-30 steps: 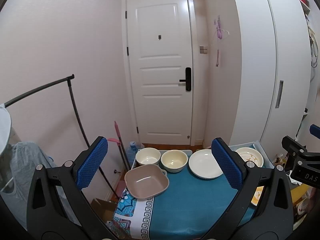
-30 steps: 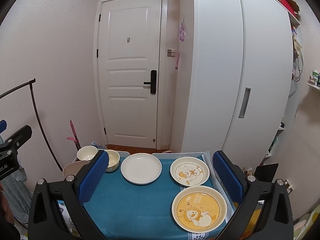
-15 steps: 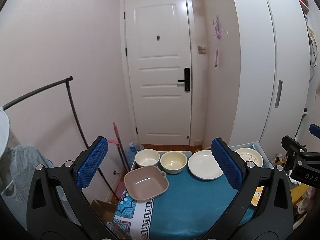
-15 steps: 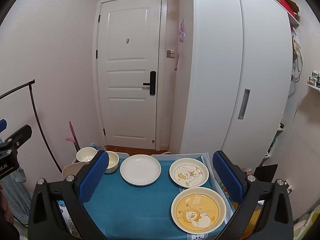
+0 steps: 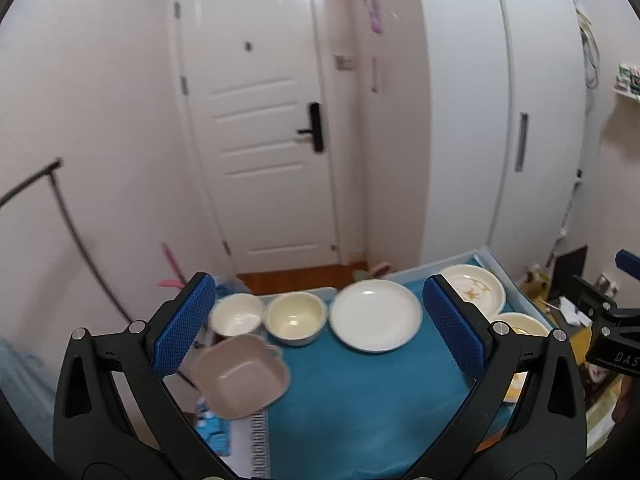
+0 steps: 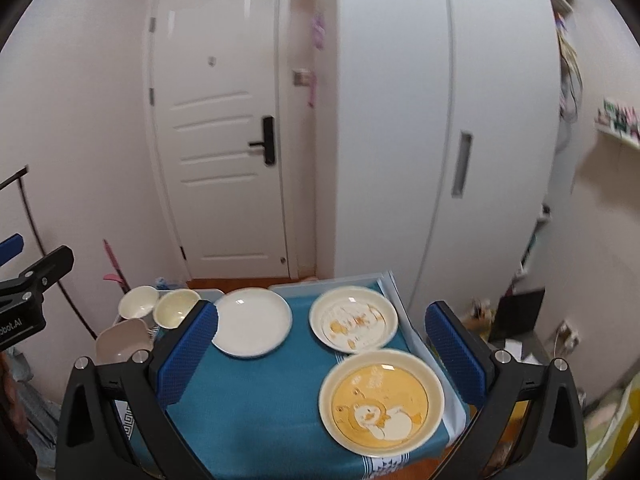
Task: Organize plates and bowls
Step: 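Reach the right gripper toward the rim of the large yellow duck plate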
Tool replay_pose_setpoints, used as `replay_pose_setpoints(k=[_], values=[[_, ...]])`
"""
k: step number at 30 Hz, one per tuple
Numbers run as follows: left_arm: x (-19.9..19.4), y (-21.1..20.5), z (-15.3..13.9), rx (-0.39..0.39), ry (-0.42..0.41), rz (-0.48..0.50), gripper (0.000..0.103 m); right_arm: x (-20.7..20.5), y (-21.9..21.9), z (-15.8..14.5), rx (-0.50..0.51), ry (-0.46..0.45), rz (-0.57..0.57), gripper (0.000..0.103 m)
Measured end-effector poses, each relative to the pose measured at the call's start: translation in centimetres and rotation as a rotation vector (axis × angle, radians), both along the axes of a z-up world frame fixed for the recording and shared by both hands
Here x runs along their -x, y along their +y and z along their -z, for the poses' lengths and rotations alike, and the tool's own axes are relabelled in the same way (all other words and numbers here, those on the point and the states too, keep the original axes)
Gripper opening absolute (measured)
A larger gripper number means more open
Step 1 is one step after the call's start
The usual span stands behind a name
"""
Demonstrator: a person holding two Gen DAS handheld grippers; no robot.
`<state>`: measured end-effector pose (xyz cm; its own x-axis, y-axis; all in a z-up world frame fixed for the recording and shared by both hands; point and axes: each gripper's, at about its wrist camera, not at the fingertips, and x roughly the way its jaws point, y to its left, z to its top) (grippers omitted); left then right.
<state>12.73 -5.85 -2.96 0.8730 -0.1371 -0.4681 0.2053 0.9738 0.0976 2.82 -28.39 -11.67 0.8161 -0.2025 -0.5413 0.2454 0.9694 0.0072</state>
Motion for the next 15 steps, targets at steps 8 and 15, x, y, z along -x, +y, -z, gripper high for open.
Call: replay_pose_setpoints(k=[8, 15], values=[[-5.2, -8.0, 7.2, -0.010, 0.229, 0.164, 0.103, -0.9, -7.8, 6.7, -0.126, 0.146, 0.108, 0.103], [-8.5, -15.2, 16.9, -0.032, 0.499, 0.246, 0.103, -1.7, -15.1, 14.3, -0.252, 0.306, 0.137, 0.100]])
